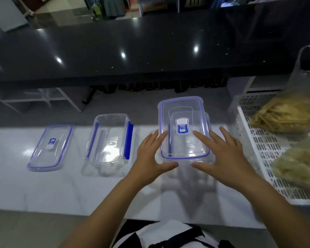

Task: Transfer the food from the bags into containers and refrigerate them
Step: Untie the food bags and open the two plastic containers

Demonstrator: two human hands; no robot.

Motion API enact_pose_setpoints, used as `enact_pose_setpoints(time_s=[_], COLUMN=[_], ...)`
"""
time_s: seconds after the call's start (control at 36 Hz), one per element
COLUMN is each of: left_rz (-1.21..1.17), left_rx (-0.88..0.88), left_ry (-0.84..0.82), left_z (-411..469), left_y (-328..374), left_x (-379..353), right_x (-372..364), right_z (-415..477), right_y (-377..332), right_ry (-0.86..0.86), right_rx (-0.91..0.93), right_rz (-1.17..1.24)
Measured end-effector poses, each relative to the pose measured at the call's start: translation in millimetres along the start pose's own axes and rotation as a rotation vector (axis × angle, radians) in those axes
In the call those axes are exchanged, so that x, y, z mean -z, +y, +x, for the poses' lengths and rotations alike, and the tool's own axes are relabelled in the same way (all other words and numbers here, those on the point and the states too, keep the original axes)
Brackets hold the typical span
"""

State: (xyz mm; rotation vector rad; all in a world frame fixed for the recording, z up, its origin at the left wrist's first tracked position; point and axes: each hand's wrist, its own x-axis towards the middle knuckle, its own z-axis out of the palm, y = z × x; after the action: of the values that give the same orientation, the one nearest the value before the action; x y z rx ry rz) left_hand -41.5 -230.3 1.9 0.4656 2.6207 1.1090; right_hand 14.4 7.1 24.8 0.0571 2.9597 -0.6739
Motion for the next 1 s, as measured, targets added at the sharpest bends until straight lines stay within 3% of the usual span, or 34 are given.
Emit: enact_pose_setpoints(time_s=[0.25,0.47,0.69,0.81,1.0], left_rz=[0.086,0.080,0.109,0.120,0.200], left_rx=[0.098,0.127,0.098,0.099,0.116], left_ry=[0.169,0.253,0.200,0.126,-0.019], left_z=[-69,-105,-115,-104,-72], left_y=[-58,-164,-287,-337,-403], left_x=[124,228,310,324,326], right_x=[-43,-114,-200,-239,-289], right_z=[30,71,104,113,134], right_y=[-121,-257,-378,-407,-427], right_ry=[-0.095,-0.029,-0.166,-0.203,-0.193], right_rx=[0.248,0.358,0.277,0.176,-0.032], right_rz=[0.157,0.171,0.177,0.313,0.192])
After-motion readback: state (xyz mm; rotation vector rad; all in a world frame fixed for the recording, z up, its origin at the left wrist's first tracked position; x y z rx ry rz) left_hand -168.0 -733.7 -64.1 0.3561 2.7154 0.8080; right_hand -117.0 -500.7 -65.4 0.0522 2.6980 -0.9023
